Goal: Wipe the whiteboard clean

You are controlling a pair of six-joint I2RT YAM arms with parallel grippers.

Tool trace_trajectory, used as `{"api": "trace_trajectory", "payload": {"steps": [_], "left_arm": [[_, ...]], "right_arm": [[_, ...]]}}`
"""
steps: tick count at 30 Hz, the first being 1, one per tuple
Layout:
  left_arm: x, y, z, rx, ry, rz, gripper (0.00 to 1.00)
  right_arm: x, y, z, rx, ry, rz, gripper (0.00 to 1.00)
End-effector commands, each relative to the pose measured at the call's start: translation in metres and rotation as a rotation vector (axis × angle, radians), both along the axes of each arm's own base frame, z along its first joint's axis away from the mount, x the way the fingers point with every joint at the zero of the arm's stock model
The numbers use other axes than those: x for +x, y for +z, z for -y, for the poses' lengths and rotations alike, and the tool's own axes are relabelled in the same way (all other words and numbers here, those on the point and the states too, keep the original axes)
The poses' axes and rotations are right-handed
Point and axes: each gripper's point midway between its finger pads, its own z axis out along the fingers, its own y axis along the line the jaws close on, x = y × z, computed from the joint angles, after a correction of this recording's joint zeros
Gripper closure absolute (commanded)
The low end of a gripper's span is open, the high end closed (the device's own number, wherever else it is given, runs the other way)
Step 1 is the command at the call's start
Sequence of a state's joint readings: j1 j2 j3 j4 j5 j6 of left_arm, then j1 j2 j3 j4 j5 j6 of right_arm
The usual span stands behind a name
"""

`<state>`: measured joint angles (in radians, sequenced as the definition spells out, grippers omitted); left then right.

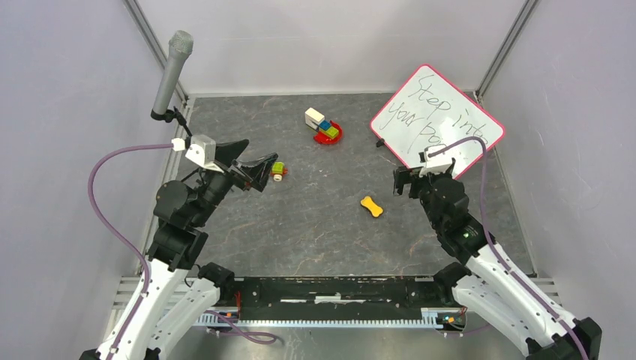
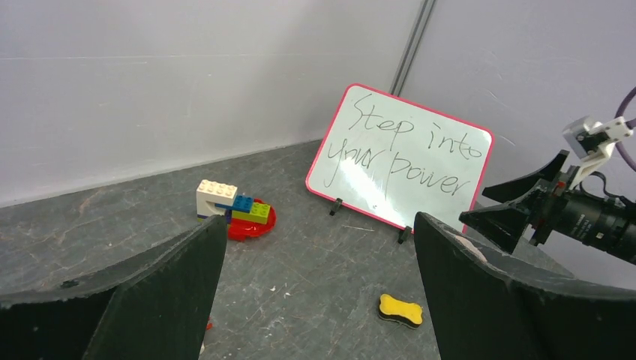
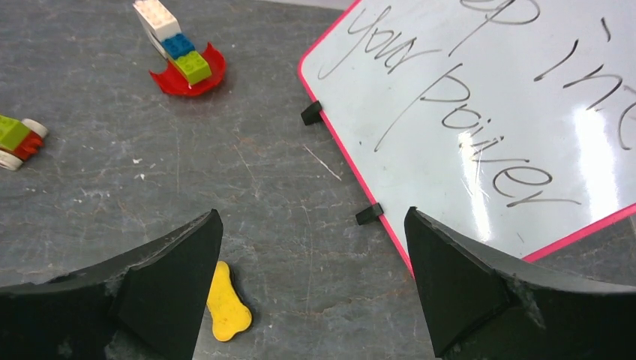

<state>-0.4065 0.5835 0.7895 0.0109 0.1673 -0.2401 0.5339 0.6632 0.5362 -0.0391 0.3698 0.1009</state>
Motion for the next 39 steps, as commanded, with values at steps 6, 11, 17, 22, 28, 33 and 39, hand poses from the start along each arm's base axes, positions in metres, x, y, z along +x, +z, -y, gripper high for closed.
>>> {"api": "trace_trajectory", "payload": {"steps": [6, 11, 17, 22, 28, 33, 39], "left_arm": [[-0.003, 0.021, 0.001, 0.0, -0.012, 0.075, 0.0], [-0.005, 0.023, 0.007, 0.0, -0.044, 0.073, 0.0], [0.005, 0.015, 0.008, 0.007, -0.028, 0.036, 0.0], [0.01, 0.011, 0.008, 0.016, -0.019, 0.01, 0.0], [0.01, 0.009, 0.006, 0.025, -0.011, 0.012, 0.0], [0.006, 0.011, 0.007, -0.003, -0.023, 0.033, 0.0], [0.012, 0.006, 0.004, -0.015, 0.015, 0.004, 0.0]], "right_arm": [[0.01, -0.017, -0.01, -0.032, 0.022, -0.084, 0.02], [0.016, -0.055, -0.018, -0.014, -0.008, -0.224, 0.02], [0.028, -0.091, 0.024, 0.058, -0.442, -0.362, 0.02], [0.045, -0.093, 0.039, 0.17, -0.635, -0.397, 0.02], [0.058, -0.113, 0.051, 0.346, -0.865, -0.468, 0.06], [0.074, -0.134, 0.036, 0.344, -0.907, -0.565, 0.12], [0.071, -0.164, 0.041, 0.274, -0.991, -0.602, 0.13]]}}
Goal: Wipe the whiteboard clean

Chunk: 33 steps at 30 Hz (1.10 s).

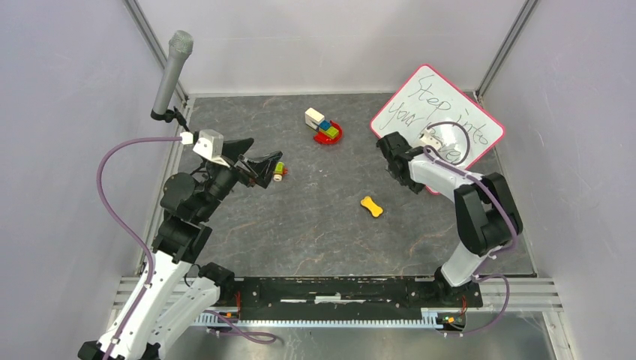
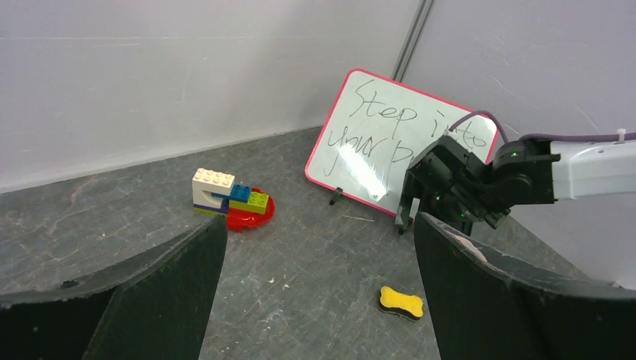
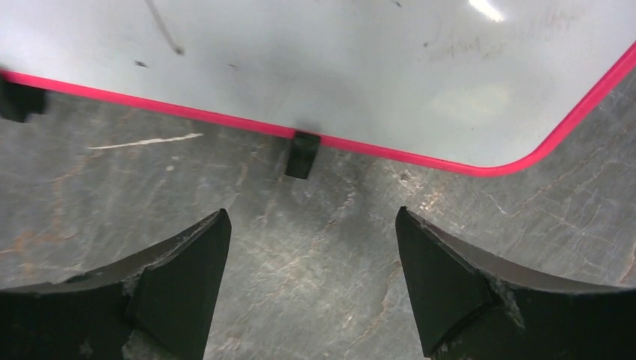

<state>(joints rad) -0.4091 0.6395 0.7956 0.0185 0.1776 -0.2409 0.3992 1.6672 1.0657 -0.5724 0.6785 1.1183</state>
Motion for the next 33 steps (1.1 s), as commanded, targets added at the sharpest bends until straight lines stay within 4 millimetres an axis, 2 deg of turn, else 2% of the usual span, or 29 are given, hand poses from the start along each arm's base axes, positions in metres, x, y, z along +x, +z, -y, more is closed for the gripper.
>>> {"api": "trace_trajectory", "payload": {"steps": [1, 6, 13, 19, 25, 31, 33], "left_arm": [[0.001, 0.015, -0.004, -0.032, 0.03, 0.041, 0.0], [-0.004, 0.018, 0.002, -0.035, -0.007, 0.057, 0.0], [-0.008, 0.02, 0.006, -0.03, -0.035, 0.068, 0.0], [-0.011, 0.022, 0.008, -0.029, -0.048, 0.076, 0.0], [-0.012, 0.022, 0.008, -0.029, -0.047, 0.077, 0.0], [-0.015, 0.023, 0.007, -0.034, -0.046, 0.087, 0.0], [-0.016, 0.025, 0.006, -0.039, -0.043, 0.092, 0.0]], "right_arm": [[-0.005, -0.007, 0.011, -0.038, -0.108, -0.009, 0.14], [0.003, -0.017, 0.01, -0.056, -0.113, -0.012, 0.17], [0.005, -0.04, 0.008, -0.073, -0.131, -0.06, 0.23], [0.011, -0.043, 0.017, -0.128, -0.154, -0.033, 0.25], [0.014, -0.047, 0.021, -0.155, -0.176, -0.022, 0.3], [0.014, -0.049, 0.028, -0.19, -0.174, 0.0, 0.42], [0.015, -0.051, 0.03, -0.209, -0.164, 0.008, 0.51]]}}
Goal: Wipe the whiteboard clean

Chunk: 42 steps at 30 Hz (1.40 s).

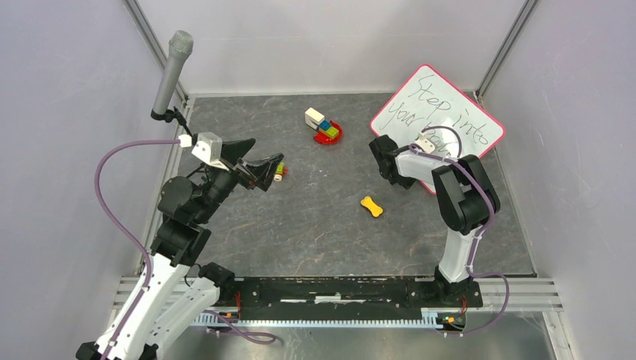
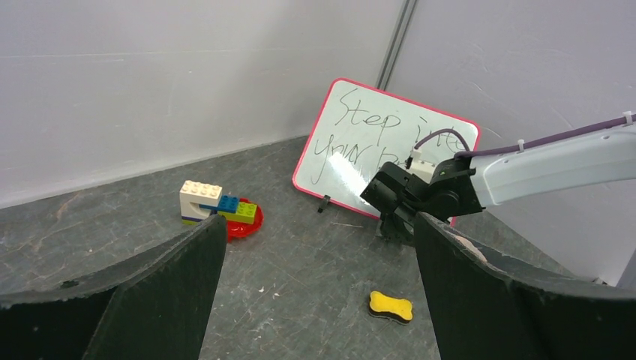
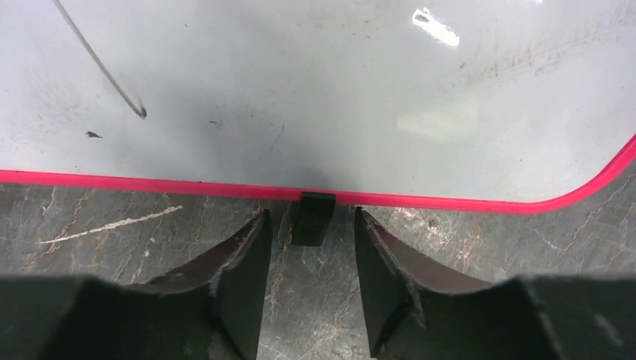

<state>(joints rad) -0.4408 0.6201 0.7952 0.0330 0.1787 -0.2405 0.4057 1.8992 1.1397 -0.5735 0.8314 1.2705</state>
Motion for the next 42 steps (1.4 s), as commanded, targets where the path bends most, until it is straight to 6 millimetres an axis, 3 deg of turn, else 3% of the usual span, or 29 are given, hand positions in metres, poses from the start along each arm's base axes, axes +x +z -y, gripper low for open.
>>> {"api": "trace_trajectory", "payload": {"steps": [1, 10, 16, 22, 32, 42], "left_arm": [[-0.006, 0.016, -0.001, -0.027, -0.009, 0.061, 0.0], [-0.003, 0.011, -0.001, -0.012, 0.002, 0.057, 0.0], [0.005, 0.004, 0.003, -0.001, -0.001, 0.029, 0.0], [0.008, 0.0, 0.005, 0.007, -0.007, 0.013, 0.0], [0.007, 0.003, 0.0, 0.001, 0.01, 0.023, 0.0], [0.002, 0.007, 0.0, -0.007, -0.002, 0.031, 0.0]], "right_arm": [[-0.001, -0.008, 0.017, -0.098, -0.01, 0.006, 0.55], [-0.012, -0.023, 0.02, -0.116, 0.04, -0.044, 0.84], [-0.023, -0.036, 0.011, -0.106, 0.11, -0.097, 1.0], [-0.041, -0.041, 0.01, -0.116, 0.189, -0.129, 1.0], [-0.057, -0.037, 0.0, -0.088, 0.479, -0.142, 1.0], [-0.08, -0.039, -0.028, -0.029, 0.782, -0.136, 1.0]]}}
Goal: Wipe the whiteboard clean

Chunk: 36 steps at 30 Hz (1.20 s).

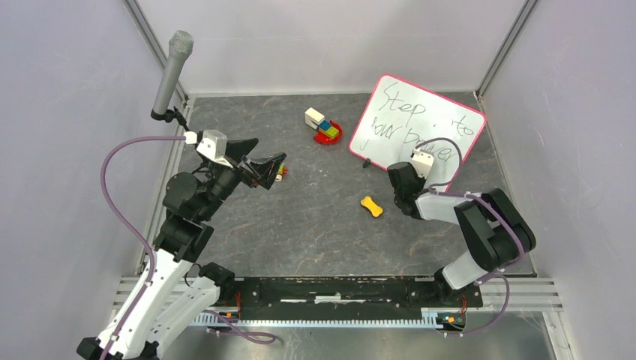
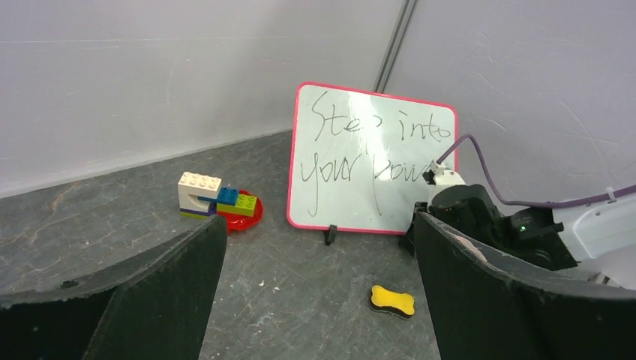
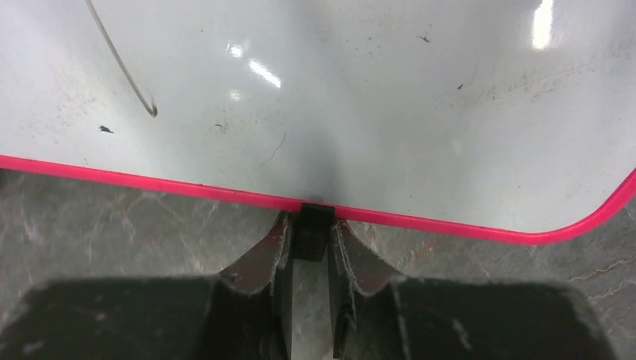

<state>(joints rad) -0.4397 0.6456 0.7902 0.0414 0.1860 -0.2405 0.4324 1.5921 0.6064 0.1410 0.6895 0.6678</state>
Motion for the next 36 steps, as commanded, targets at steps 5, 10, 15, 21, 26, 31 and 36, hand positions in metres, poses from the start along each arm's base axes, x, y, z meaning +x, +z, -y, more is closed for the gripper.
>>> {"api": "trace_trajectory", "payload": {"steps": [5, 10, 15, 21, 26, 31, 36], "left_arm": [[0.004, 0.009, -0.011, -0.015, 0.063, 0.027, 0.0], [0.025, -0.014, -0.018, 0.005, 0.155, -0.103, 0.0], [0.04, -0.032, -0.016, 0.047, 0.184, -0.208, 0.0], [0.069, -0.073, -0.012, 0.111, 0.208, -0.408, 0.0], [0.081, -0.086, -0.02, 0.013, 0.201, -0.503, 0.0], [0.081, -0.118, -0.027, -0.151, 0.171, -0.685, 0.0], [0.08, -0.16, -0.028, -0.283, 0.056, -0.869, 0.0]], "right_arm": [[-0.065, -0.036, -0.031, -0.062, 0.479, -0.21, 1.0], [-0.071, -0.036, -0.063, -0.049, 0.654, -0.201, 1.0], [-0.075, -0.033, -0.088, -0.06, 0.777, -0.183, 1.0], [-0.093, -0.038, -0.103, -0.019, 0.873, -0.154, 1.0], [-0.1, -0.033, -0.113, -0.037, 0.913, -0.118, 1.0], [-0.103, -0.032, -0.119, -0.081, 0.956, -0.122, 1.0], [-0.11, -0.018, -0.136, -0.066, 1.051, -0.06, 1.0]]}}
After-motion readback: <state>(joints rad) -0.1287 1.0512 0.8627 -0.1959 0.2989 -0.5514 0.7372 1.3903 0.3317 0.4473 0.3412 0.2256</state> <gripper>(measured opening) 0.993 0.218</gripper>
